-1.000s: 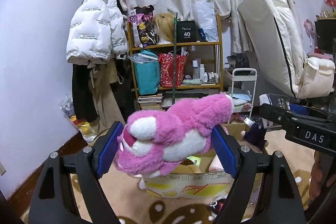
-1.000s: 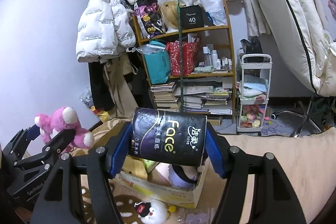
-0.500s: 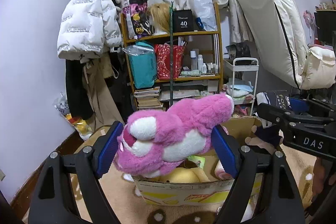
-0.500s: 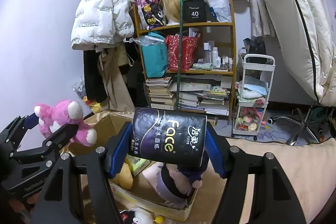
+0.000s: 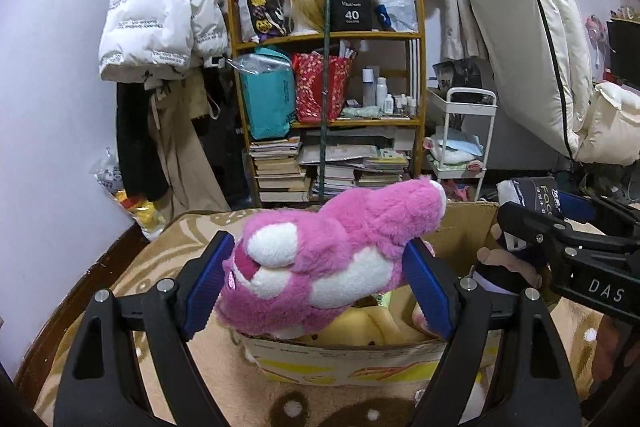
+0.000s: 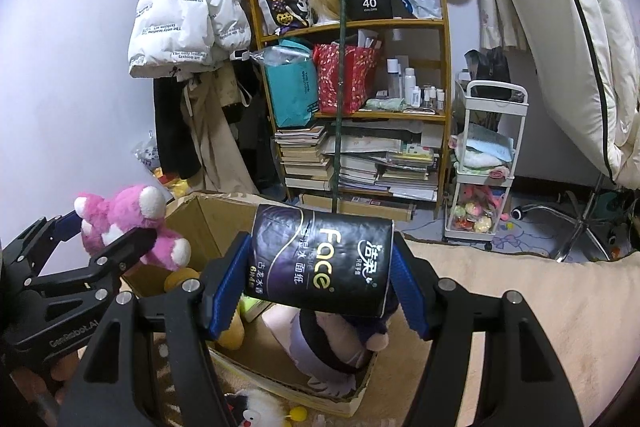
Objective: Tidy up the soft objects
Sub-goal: 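Open both tools to drop pink bear and tissue pack into the box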
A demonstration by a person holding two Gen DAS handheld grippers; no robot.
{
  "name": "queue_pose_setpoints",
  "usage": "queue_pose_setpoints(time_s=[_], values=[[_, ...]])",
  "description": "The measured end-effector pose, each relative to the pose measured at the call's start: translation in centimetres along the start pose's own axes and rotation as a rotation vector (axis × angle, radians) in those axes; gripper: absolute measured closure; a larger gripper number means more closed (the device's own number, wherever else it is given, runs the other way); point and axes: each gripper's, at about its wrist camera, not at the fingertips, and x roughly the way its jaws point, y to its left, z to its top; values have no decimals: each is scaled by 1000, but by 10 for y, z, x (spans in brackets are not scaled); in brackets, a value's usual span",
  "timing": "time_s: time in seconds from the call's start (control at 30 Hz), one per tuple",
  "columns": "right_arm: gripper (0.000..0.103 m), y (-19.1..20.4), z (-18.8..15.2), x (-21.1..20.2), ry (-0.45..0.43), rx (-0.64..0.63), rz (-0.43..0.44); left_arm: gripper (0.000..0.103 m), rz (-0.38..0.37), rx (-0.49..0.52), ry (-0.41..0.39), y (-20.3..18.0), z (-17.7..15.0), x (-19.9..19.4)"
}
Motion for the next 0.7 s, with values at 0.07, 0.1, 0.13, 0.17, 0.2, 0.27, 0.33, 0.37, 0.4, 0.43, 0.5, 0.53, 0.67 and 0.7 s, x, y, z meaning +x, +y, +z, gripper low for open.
queue_pose_setpoints(time_s=[0.07, 0.1, 0.13, 0.17, 0.2, 0.27, 0.33, 0.37, 0.4, 0.43, 0.5, 0.53, 0.67, 0.7], values=[[32, 0, 0, 0, -2, 2, 6, 20, -8, 7, 7, -1, 0, 2], [32, 0, 0, -1, -6, 5, 12, 20, -11, 10, 11, -2, -1, 3], [32, 0, 1, -2, -11, 8, 18, 20, -13, 11, 15, -2, -1, 4], [32, 1, 1, -3, -18, 8, 24, 20, -17, 14, 20, -3, -1, 4], [32, 2, 2, -5, -25, 5, 33, 19, -18, 16, 27, -3, -2, 5], [32, 5, 3, -4, -26, -3, 45, 18, -24, 20, 42, -3, -3, 8], [32, 7, 2, -3, -18, -7, 51, 18, -17, 17, 49, -3, -3, 10], [32, 7, 1, 0, -11, -5, 55, 16, -13, 15, 50, -3, -3, 10], [32, 8, 0, 0, -7, -4, 55, 12, -3, 10, 49, -3, -3, 9], [32, 8, -1, 1, -2, -4, 60, 11, 7, 8, 45, -2, -3, 8], [32, 9, -2, 3, 4, -5, 67, 9, 24, 13, 35, -2, -4, 5], [32, 9, -2, 3, 6, -6, 66, 9, 25, 16, 36, -2, -4, 5], [31, 7, -3, 4, 10, 0, 67, 8, 29, 16, 74, -2, -7, 10], [31, 7, -4, 5, 13, 2, 67, 8, 31, 17, 81, -1, -7, 10]])
